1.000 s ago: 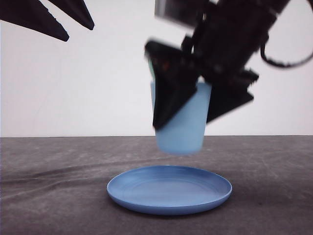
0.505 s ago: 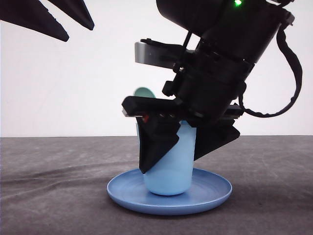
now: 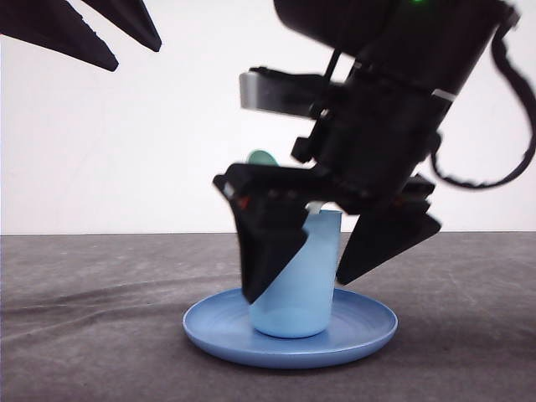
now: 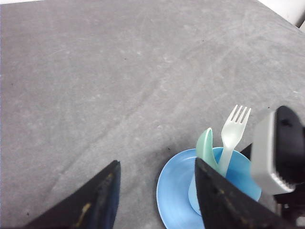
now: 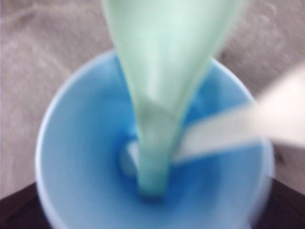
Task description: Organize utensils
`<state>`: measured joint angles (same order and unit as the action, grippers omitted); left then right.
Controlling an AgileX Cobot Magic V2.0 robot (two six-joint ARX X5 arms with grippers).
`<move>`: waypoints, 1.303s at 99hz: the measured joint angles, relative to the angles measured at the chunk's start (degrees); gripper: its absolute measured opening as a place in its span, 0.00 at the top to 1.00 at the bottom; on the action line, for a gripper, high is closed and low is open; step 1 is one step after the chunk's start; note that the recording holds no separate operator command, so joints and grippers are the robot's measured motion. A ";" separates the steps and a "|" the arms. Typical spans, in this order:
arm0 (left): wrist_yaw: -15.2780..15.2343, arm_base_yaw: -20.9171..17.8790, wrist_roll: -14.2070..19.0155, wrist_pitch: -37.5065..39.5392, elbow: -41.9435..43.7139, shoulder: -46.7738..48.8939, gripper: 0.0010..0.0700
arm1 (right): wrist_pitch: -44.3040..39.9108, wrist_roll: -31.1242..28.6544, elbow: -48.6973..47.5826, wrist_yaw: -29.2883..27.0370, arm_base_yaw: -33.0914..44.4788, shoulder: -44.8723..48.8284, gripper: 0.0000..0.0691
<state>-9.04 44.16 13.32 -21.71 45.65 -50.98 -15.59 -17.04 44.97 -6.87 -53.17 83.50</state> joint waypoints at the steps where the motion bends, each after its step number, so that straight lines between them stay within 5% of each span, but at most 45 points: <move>1: -0.02 0.00 0.00 0.00 0.00 0.00 0.59 | -0.39 0.00 0.07 0.00 0.00 -0.37 0.09; 34: 0.00 0.00 0.00 -0.02 0.00 0.00 0.59 | -9.09 -0.37 0.76 0.52 -0.46 -18.12 0.09; 56: -0.02 0.00 0.00 0.00 0.00 0.00 0.59 | -5.90 0.24 2.58 -11.69 -0.42 -29.92 0.10; 96: 0.00 0.02 0.02 0.07 0.00 0.00 0.59 | -4.50 2.29 2.89 -15.04 -0.07 -32.79 0.12; 103: 0.00 0.00 0.00 0.09 0.00 0.00 0.62 | -4.50 2.27 2.89 -15.23 -0.07 -32.79 0.29; 116: 0.00 0.00 0.22 0.11 0.00 0.00 0.92 | -4.52 3.52 2.89 -15.69 -0.07 -32.79 0.82; 129: -0.02 0.00 0.22 0.11 0.00 0.00 0.97 | -4.48 4.20 2.89 -15.69 -0.07 -32.79 0.97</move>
<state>-9.06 44.16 13.54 -21.61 45.65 -50.98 -20.08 -12.84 47.86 -22.57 -53.23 50.72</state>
